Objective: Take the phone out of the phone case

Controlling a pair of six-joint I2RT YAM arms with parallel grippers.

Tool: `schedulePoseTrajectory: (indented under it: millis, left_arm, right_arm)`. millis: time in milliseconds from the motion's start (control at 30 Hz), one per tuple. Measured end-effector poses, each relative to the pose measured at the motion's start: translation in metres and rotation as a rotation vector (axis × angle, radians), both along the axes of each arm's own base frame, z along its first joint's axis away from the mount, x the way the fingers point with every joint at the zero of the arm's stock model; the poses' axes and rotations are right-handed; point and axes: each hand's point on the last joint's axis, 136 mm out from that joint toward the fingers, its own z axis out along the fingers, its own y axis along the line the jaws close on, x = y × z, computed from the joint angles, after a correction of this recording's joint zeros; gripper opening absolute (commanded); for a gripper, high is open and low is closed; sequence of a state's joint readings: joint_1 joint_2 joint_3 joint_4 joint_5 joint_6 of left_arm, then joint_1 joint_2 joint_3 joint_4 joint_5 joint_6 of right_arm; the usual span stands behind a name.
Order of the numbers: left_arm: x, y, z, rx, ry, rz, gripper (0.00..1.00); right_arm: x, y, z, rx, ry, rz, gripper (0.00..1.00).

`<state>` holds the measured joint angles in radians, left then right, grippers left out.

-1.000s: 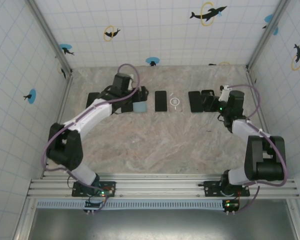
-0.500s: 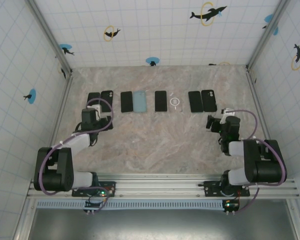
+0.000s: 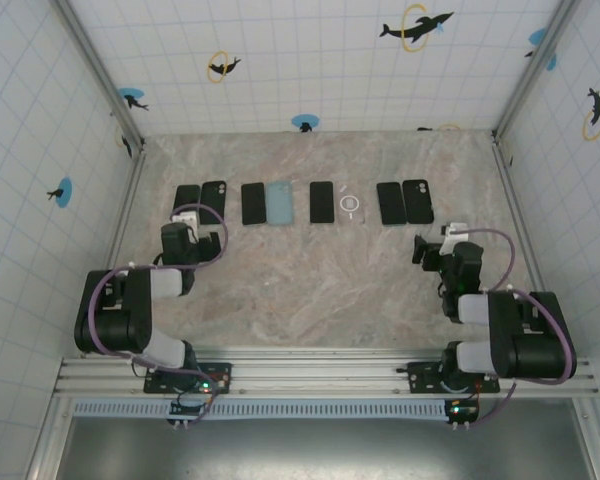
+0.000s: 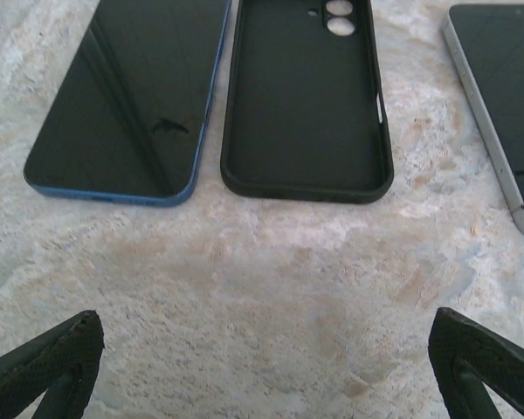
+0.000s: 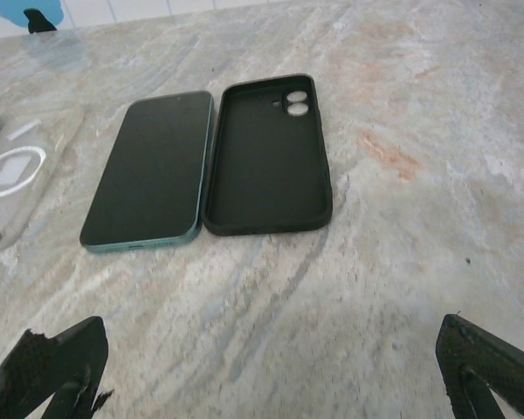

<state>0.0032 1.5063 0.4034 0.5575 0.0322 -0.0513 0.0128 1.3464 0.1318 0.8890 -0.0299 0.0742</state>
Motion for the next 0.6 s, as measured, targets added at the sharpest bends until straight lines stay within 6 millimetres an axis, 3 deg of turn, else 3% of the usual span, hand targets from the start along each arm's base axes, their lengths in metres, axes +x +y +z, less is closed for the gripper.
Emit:
schedulePoseTrajectory:
  millis: [133,233,400,600]
  left_arm:
    - [0.004,0.006,0.006,0.002,-0.030,0.015,0.97]
    - [-0.001,0.006,0.007,0.003,-0.078,0.015,0.98]
    - [-0.036,0.006,-0.023,0.002,-0.033,0.018,0.97]
    - [-0.034,0.009,-0.008,0.006,-0.128,0.027,0.98]
  right_arm:
    - [-0.017,-0.001,-0.018,-0.006,0.026,0.002,0.99]
    - [-0.019,-0.001,-0.027,-0.008,0.041,0.000,0.99]
    - [-0.022,-0.004,-0.029,-0.008,0.016,-0.015,0.99]
    - [-0.018,-0.005,-0.019,-0.009,-0.032,-0.018,0.99]
